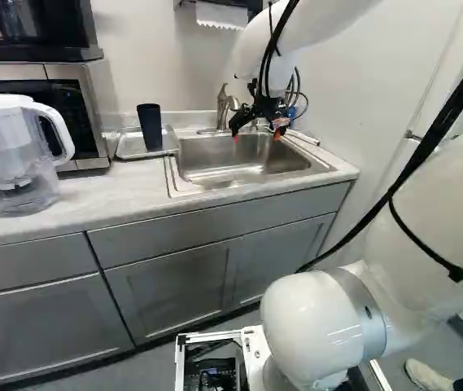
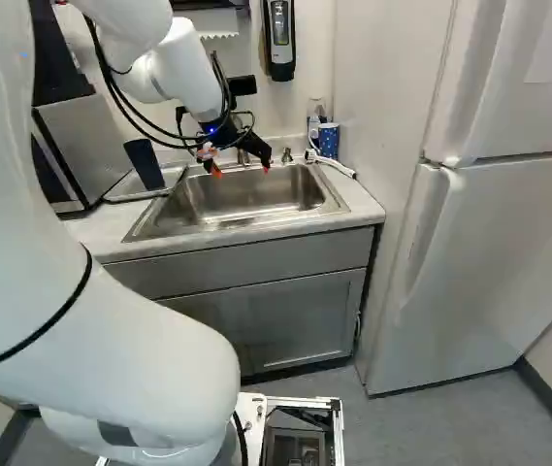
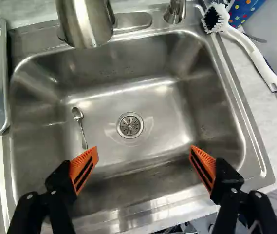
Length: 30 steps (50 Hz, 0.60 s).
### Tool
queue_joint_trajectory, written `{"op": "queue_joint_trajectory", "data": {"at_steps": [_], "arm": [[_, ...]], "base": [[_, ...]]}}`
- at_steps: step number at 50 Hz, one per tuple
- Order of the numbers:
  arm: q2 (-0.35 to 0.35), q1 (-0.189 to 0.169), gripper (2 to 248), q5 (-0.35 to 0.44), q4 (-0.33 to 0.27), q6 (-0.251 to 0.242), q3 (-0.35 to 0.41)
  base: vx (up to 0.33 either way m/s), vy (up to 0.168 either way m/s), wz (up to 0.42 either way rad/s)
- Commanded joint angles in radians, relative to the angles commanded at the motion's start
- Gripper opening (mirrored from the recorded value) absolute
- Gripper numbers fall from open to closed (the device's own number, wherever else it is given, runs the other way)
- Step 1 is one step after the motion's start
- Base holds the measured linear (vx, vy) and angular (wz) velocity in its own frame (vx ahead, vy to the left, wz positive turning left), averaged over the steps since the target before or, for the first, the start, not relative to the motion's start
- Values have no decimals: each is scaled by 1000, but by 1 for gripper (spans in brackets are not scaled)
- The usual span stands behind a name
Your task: Rinse the cup and place it in the tray
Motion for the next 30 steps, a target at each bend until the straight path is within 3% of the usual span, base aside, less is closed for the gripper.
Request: {"op": "queue_joint_trajectory", "data": {"at_steps": [30], "arm": [[0,0,247,0,0,0,0]], "base": [[0,0,0]]}}
